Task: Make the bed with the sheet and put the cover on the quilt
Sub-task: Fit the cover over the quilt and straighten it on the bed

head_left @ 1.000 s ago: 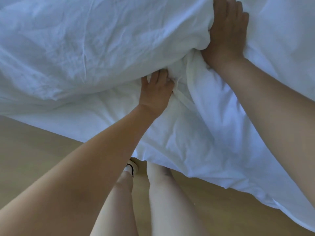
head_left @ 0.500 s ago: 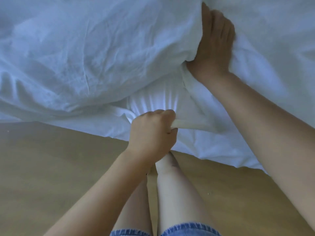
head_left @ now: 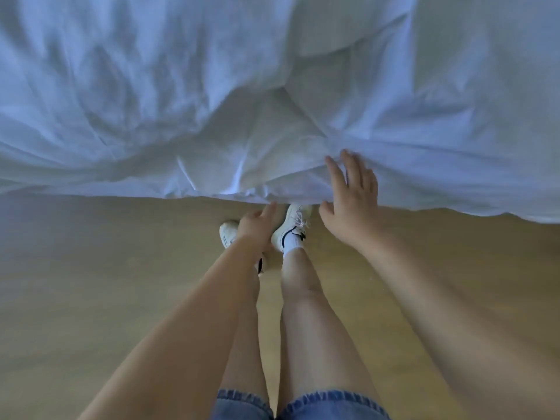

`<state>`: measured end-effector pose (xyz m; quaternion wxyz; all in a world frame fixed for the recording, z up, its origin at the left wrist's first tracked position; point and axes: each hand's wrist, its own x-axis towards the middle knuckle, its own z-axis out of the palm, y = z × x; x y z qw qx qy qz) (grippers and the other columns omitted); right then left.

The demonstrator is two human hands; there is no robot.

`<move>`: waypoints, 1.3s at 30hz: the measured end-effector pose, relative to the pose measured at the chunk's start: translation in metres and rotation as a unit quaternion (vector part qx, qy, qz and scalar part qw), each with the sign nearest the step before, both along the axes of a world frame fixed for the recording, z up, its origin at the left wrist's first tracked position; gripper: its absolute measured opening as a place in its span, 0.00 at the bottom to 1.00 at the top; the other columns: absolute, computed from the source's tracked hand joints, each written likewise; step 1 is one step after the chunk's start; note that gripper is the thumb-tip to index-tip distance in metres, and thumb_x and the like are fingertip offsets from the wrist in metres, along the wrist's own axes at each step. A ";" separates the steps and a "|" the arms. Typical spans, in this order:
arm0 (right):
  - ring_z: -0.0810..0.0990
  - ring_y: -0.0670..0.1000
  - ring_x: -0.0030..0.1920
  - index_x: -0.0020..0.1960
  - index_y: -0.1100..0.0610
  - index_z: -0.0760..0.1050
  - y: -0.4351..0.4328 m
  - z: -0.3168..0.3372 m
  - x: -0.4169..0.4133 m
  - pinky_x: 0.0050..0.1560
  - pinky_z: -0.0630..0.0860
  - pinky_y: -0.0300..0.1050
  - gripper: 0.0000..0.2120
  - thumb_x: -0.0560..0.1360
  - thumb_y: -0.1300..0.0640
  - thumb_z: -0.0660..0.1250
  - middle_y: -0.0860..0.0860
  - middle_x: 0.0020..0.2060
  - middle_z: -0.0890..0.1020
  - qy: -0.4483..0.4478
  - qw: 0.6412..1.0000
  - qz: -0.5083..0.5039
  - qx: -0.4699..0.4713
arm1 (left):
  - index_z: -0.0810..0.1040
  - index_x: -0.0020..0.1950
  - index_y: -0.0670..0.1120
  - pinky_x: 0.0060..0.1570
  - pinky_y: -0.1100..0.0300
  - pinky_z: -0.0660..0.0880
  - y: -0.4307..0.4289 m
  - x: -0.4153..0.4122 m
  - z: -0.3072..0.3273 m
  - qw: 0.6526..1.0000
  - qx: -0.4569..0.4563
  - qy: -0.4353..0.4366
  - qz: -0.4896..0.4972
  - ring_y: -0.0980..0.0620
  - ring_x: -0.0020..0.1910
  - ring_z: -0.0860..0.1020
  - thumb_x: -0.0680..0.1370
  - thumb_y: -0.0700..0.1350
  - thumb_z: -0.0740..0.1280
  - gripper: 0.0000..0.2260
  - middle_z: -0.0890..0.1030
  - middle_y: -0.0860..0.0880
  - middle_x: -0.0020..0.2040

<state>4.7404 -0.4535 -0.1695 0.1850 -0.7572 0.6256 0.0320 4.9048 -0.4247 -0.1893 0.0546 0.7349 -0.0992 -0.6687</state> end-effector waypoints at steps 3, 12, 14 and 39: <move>0.65 0.59 0.68 0.72 0.62 0.62 0.039 -0.005 -0.028 0.67 0.62 0.50 0.29 0.74 0.61 0.66 0.60 0.69 0.66 -0.093 0.934 -0.304 0.166 | 0.68 0.69 0.45 0.47 0.54 0.72 -0.016 -0.048 -0.004 0.987 0.020 0.102 0.124 0.49 0.54 0.72 0.79 0.56 0.61 0.23 0.72 0.49 0.56; 0.77 0.46 0.35 0.45 0.54 0.70 0.001 -0.038 -0.112 0.37 0.74 0.42 0.13 0.80 0.46 0.59 0.51 0.36 0.76 -0.429 0.551 -0.696 0.166 | 0.68 0.32 0.44 0.29 0.60 0.66 0.005 -0.102 -0.012 0.972 -0.113 -0.056 0.200 0.57 0.19 0.65 0.80 0.48 0.60 0.17 0.70 0.50 0.27; 0.69 0.45 0.24 0.39 0.55 0.65 0.006 -0.044 -0.111 0.29 0.69 0.40 0.12 0.81 0.54 0.59 0.51 0.30 0.68 -0.375 0.612 -0.681 0.148 | 0.66 0.32 0.45 0.31 0.60 0.65 0.030 -0.090 -0.010 0.976 -0.115 -0.086 0.166 0.54 0.25 0.66 0.79 0.49 0.62 0.17 0.71 0.50 0.30; 0.67 0.46 0.24 0.36 0.59 0.70 0.035 -0.073 -0.363 0.29 0.71 0.39 0.12 0.78 0.60 0.62 0.50 0.25 0.68 -0.555 0.517 -0.632 0.158 | 0.73 0.43 0.50 0.36 0.62 0.70 0.043 -0.420 0.006 0.978 -0.073 -0.008 -0.197 0.54 0.38 0.75 0.79 0.46 0.62 0.05 0.76 0.51 0.42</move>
